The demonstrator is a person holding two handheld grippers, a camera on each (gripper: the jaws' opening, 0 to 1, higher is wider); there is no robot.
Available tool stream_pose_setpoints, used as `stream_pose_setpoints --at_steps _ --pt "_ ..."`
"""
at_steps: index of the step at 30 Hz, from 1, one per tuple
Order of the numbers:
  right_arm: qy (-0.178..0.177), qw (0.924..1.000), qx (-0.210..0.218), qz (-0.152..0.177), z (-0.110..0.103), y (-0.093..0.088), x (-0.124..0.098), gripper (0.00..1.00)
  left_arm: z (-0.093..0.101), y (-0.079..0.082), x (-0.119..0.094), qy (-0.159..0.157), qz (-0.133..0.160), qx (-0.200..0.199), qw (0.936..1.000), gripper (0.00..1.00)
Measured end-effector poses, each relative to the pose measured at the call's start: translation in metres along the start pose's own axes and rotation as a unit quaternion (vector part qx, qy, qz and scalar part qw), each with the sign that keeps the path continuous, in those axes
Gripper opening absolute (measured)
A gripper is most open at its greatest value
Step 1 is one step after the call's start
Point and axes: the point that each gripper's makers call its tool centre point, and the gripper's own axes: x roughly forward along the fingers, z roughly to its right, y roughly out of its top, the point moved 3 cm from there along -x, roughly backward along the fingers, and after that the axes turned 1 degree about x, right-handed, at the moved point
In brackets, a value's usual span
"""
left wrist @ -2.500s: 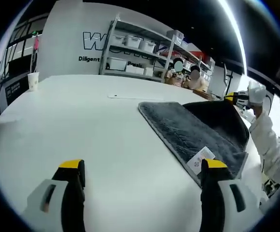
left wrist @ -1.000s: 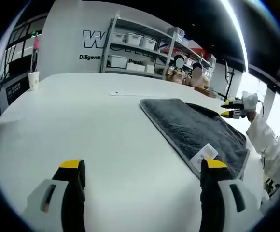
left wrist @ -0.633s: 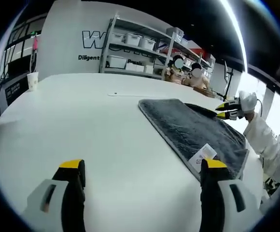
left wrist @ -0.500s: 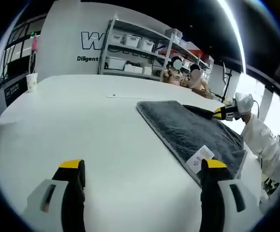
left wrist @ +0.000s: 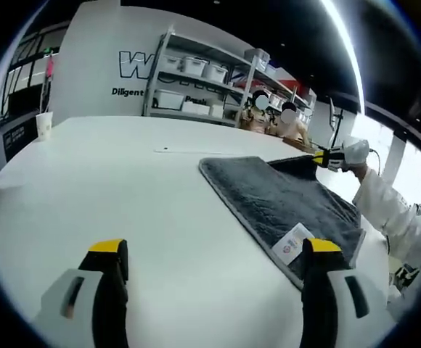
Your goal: Open the folded towel by lifting each exposed corner and separating the folded layers until the towel lies flat within the target outline without major curled edges
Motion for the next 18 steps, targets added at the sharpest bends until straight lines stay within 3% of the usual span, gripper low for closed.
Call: stream_pose_setpoints --at_steps 6,18 --pt "-0.009 0.999 -0.018 -0.039 -0.001 -0.013 0.039 0.0 0.0 -0.001 0.001 0.0 -0.001 -0.002 1.0 0.98" --pt "0.024 0.9972 -0.005 -0.071 -0.008 -0.031 0.082 0.0 0.0 -0.002 0.003 0.001 -0.007 0.003 1.0 0.98"
